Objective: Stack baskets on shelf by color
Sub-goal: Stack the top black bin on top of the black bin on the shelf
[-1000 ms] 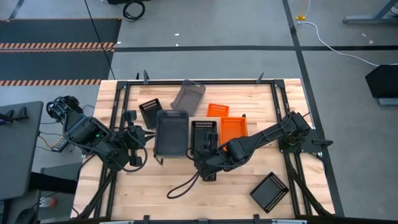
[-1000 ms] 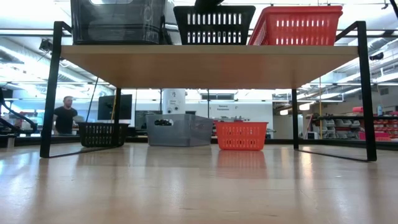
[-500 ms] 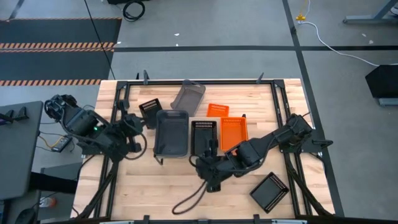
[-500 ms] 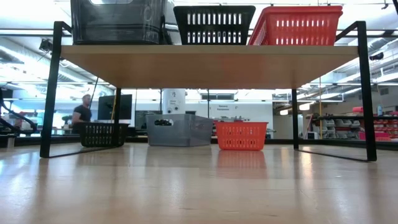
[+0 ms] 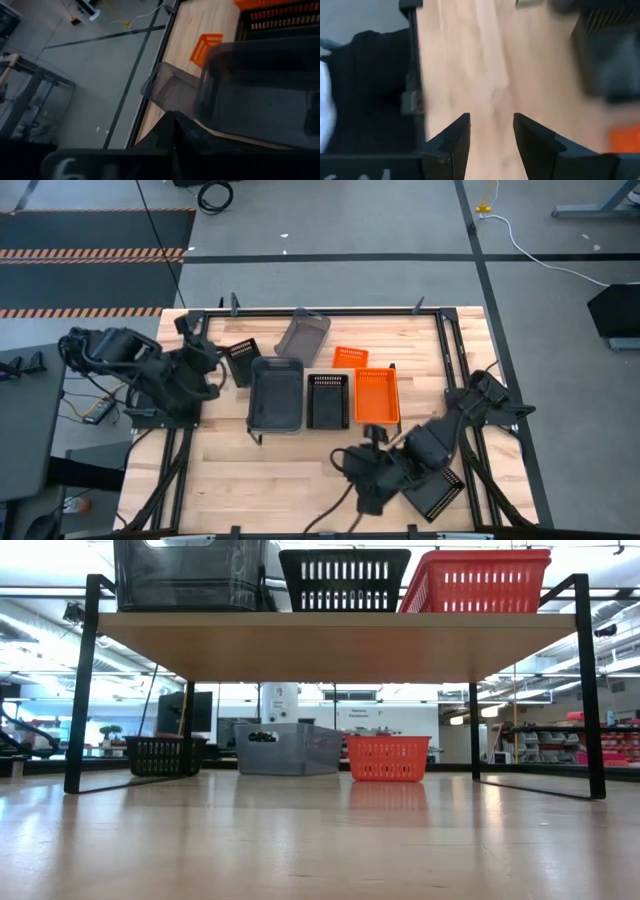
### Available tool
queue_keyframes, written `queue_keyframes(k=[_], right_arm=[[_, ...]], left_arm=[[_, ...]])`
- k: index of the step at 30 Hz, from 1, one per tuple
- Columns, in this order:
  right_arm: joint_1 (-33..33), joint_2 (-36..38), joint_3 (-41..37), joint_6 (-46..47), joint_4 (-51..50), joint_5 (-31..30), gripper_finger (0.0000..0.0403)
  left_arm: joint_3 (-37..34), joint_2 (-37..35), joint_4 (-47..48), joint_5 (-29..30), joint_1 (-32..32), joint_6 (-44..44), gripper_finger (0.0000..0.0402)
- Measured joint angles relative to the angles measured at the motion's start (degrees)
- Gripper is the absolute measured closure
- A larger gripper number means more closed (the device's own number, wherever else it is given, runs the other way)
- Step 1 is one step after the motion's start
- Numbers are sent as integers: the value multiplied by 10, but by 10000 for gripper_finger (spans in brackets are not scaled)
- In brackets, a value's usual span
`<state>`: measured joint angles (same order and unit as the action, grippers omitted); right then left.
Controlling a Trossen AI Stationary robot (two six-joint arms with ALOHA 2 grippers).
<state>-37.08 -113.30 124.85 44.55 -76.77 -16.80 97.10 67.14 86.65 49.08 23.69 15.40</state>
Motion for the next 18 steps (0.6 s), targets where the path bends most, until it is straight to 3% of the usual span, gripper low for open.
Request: queue_keyframes(k=[4, 11, 18], right_arm=[[-49, -1, -10, 129, -28, 0, 245], [-162, -1, -63, 328, -28, -106, 245], [-239, -1, -145, 485, -49, -132, 245]], left_arm=[[0, -7, -52, -101, -60, -72, 372], [0, 6, -114, -249, -185, -171, 366], [-10, 23, -129, -400, -335, -223, 369]])
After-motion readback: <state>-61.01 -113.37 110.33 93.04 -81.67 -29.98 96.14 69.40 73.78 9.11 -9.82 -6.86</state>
